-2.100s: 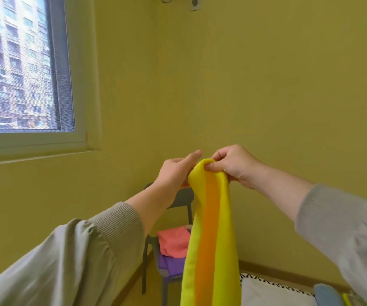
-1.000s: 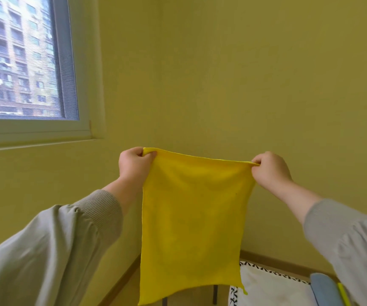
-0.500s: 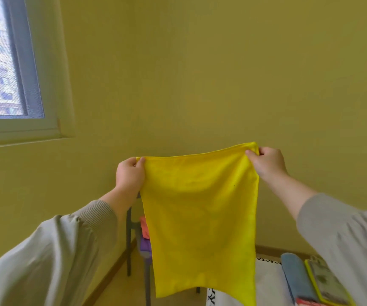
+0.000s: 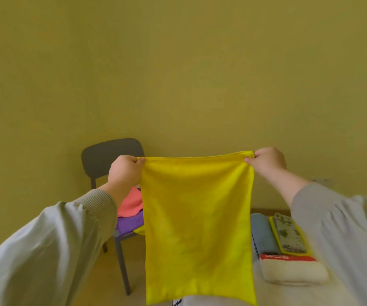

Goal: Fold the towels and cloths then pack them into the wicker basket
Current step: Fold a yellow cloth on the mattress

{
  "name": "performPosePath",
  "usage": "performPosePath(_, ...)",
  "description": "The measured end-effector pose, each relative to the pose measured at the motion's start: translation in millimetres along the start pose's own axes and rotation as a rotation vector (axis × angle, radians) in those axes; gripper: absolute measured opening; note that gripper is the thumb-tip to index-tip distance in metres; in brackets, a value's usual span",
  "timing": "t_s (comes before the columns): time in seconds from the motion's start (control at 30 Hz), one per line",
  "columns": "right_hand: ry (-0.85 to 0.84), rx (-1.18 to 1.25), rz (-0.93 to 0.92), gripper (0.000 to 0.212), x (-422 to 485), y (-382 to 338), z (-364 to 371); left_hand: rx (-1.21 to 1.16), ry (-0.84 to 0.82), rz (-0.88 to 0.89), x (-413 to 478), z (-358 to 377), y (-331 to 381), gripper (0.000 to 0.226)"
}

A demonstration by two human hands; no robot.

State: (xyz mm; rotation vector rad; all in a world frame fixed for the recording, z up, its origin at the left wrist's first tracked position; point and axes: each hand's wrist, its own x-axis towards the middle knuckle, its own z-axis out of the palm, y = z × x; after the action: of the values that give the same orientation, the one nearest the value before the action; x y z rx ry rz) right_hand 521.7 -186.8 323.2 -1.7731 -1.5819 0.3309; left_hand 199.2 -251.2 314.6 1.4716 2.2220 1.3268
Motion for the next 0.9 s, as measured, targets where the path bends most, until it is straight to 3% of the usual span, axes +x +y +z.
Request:
performPosePath(0.1,-0.018,0.006,0.058,0.043,15.5,18.0,18.6,-0.049,-0.057,-0.040,10.2,27.5,-2.2,0.037)
performPosePath(0.23,0.014,0.067,0.048,0.044,29.6,25.5,35.6,-0.031,-0.003,-0.002,17.2,49.5,1.6,0.037)
performPosePath(0.33,-0.012,0.252,0.030,0.035,36.3,24.7,41.5,-0.123,-0.050,-0.012,23.0,56.6,6.7,0.033)
performPosePath(0.47,-0.127,0.610,0.154,0.013,29.9,18.6,40.9,-0.266,-0.111,-0.029,19.0,60.8,10.0,0.032)
performPosePath(0.6,-0.171,0.776,0.245,0.042,18.8,19.5,33.2,-0.268,-0.090,-0.006,14.1,59.8,7.4,0.032)
performPosePath(0.7,-0.174,0.850,0.278,0.050,20.9,21.1,24.9,-0.286,-0.078,-0.015,16.4,56.8,5.6,0.032)
performPosePath(0.8,-0.208,0.837,0.325,0.041,24.0,22.8,23.7,-0.320,-0.105,-0.066,21.3,59.8,5.2,0.030)
performPosePath(0.9,-0.257,0.685,0.332,0.015,31.4,34.0,32.5,-0.243,-0.102,-0.066,30.0,71.2,0.6,0.034)
